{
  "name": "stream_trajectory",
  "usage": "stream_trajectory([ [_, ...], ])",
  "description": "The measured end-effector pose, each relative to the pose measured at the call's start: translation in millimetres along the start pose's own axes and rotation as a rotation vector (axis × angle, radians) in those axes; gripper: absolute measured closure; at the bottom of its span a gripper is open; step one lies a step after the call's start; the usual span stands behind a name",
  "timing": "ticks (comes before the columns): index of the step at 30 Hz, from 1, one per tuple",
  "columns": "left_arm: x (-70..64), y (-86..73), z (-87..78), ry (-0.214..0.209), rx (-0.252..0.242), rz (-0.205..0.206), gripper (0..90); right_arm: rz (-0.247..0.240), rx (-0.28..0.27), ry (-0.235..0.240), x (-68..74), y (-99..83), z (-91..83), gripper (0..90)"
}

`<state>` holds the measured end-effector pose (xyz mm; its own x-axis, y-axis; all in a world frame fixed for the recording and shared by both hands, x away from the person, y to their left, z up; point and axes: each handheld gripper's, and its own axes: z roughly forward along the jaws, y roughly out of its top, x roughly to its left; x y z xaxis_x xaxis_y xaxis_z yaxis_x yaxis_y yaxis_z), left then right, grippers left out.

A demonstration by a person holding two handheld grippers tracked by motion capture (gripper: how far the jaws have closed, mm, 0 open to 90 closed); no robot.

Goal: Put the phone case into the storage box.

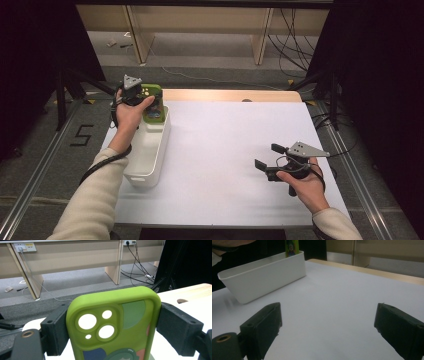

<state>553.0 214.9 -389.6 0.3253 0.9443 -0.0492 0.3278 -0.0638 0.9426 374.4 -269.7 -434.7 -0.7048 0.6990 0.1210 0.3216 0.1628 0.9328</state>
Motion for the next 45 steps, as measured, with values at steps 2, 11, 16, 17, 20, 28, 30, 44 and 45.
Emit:
stream_trajectory([
  [2,-0.1,-0.1,0.2,-0.001,0.001,0.001,17.3,0.0,0.0,0.0,-0.1,0.0,0.0,8.7],
  [11,-0.5,-0.7,2.1,-0.002,0.005,0.0,17.2,0.0,0.001,0.0,-0.1,-0.2,0.1,9.0],
  [16,-1.4,-0.7,2.7,-0.003,0.006,0.002,17.2,-0.001,0.002,-0.001,-0.2,-0.2,0.3,9.1],
  [17,-1.4,-0.8,2.8,-0.003,0.007,0.002,17.2,-0.001,0.002,-0.001,-0.2,-0.2,0.3,9.1],
  [20,-1.4,-0.9,3.1,-0.004,0.008,0.003,17.2,-0.001,0.002,0.0,-0.2,-0.2,0.1,9.1],
  [28,-1.2,-2.0,3.8,-0.004,0.013,0.006,17.2,-0.001,0.002,-0.002,-0.3,-0.1,0.0,9.2],
  [30,-1.7,-2.1,4.1,-0.003,0.014,0.006,17.1,0.0,0.003,-0.003,-0.2,-0.2,0.0,9.5],
  [44,-3.3,-3.6,7.8,-0.005,0.02,0.011,17.0,0.001,0.005,-0.003,-0.4,-0.5,0.4,9.8],
  [45,-3.3,-3.9,8.1,-0.005,0.021,0.011,17.1,0.001,0.005,-0.002,-0.4,-0.5,0.3,9.8],
])
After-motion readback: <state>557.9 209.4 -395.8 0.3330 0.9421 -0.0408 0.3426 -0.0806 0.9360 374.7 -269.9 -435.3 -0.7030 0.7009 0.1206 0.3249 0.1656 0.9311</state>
